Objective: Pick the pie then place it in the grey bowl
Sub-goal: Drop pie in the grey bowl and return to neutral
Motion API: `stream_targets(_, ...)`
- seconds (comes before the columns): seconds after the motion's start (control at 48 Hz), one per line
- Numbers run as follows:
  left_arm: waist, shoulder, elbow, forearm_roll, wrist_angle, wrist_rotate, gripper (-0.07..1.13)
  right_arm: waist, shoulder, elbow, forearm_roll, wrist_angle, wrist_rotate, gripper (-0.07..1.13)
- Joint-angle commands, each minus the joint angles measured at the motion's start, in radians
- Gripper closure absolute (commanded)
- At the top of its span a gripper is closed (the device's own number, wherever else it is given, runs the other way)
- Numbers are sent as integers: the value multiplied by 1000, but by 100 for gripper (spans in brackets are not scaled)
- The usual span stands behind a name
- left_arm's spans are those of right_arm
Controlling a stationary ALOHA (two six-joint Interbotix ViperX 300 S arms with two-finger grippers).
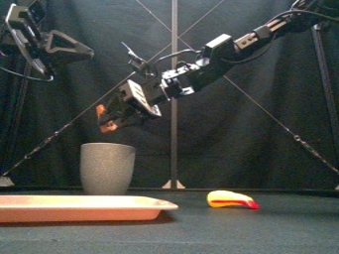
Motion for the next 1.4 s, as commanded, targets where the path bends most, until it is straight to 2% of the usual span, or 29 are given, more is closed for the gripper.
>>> stream_targets(0.021, 3, 3, -9, 2, -9, 0, 106, -8, -14, -37, -31, -11, 26, 14)
stream_targets(0.146, 2, 2, -9, 5, -9, 0, 106, -9, -8, -40, -74, -15, 75, 6)
stream_targets(0.458, 3, -3, -6, 3, -9, 0, 106, -3, -41, 2, -124, -15, 147, 5)
stream_targets(0.771, 5, -5, 8, 3, -8, 0, 106, 17, -295, 281, -130, -74, 149, 5)
stream_targets(1.021, 21, -8, 15, 2, -3, 0, 106, 103, -499, 523, -126, -158, 152, 5)
stream_targets(1.188, 40, -9, 14, 0, 0, 0, 106, 158, -580, 620, -86, -239, 150, 5)
stream_targets(1.396, 51, -11, 12, 3, 2, 0, 106, 209, -630, 699, -87, -328, 149, 5)
